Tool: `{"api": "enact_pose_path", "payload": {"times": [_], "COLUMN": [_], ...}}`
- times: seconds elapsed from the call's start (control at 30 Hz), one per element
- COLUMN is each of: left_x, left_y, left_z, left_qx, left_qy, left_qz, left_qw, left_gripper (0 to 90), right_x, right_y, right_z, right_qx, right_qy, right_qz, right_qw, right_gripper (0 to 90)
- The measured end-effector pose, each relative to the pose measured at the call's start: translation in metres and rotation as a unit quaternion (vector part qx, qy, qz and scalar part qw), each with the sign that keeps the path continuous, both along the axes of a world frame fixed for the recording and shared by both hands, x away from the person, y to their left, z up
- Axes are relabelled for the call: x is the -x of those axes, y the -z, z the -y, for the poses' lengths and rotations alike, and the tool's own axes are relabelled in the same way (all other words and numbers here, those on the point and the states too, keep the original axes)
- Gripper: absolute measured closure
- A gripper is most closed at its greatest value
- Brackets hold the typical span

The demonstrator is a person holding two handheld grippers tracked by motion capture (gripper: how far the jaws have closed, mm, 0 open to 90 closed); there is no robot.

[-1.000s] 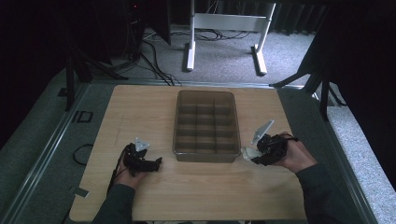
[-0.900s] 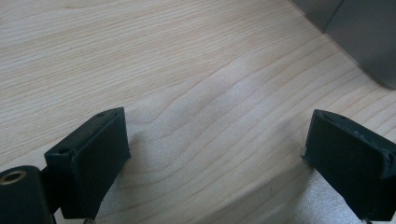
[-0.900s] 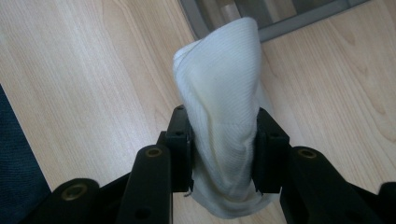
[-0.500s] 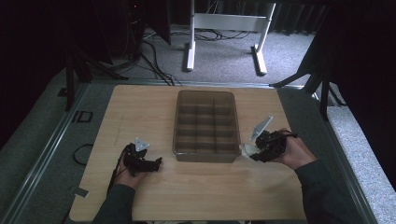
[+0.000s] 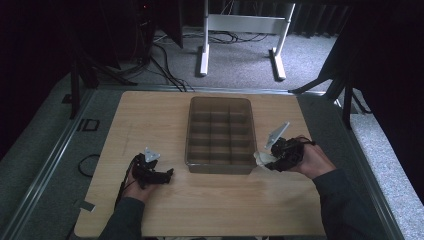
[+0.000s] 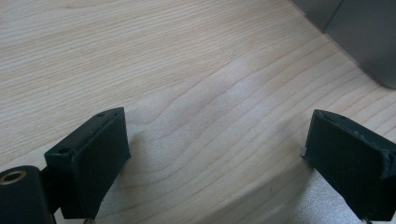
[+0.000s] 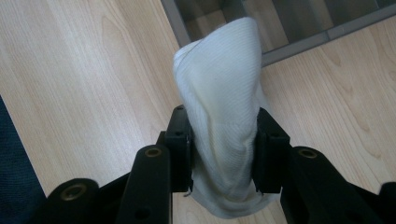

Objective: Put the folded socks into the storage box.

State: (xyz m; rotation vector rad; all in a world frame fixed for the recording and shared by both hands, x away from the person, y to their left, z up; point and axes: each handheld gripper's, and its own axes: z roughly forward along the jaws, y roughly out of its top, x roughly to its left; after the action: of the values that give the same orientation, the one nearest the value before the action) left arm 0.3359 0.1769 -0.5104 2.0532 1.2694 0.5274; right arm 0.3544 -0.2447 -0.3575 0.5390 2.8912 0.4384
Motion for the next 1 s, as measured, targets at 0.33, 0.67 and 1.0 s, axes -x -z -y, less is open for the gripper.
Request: {"api": "enact_pose_path", "payload": {"times": [0.33,0.67,1.0], "left_x": [0.000,0.000,0.000], "left_y": [0.000,0.000,0.000], "left_z": [0.000,0.000,0.000], "left_qx": [0.000,-0.001,-0.001], "left_qy": [0.000,0.001,0.001], "left_qz": [0.000,0.000,0.000], "left_qw": [1.0000,1.0000,1.0000], "left_gripper": [6.6,6.6,6.6], "right_x": [-0.002,-0.004,-0.007], "right_y": [-0.002,-0.005,-0.005], "right_z": [-0.006,-0.015,-0.021], "right_qx": [0.000,0.002,-0.001], "right_qy": [-0.005,-0.011,-0.016], "right_qz": [0.003,0.005,0.003], "right_qw": [1.0000,0.9999,0.9999], "right_gripper": [64.7,64.7,64.7]}}
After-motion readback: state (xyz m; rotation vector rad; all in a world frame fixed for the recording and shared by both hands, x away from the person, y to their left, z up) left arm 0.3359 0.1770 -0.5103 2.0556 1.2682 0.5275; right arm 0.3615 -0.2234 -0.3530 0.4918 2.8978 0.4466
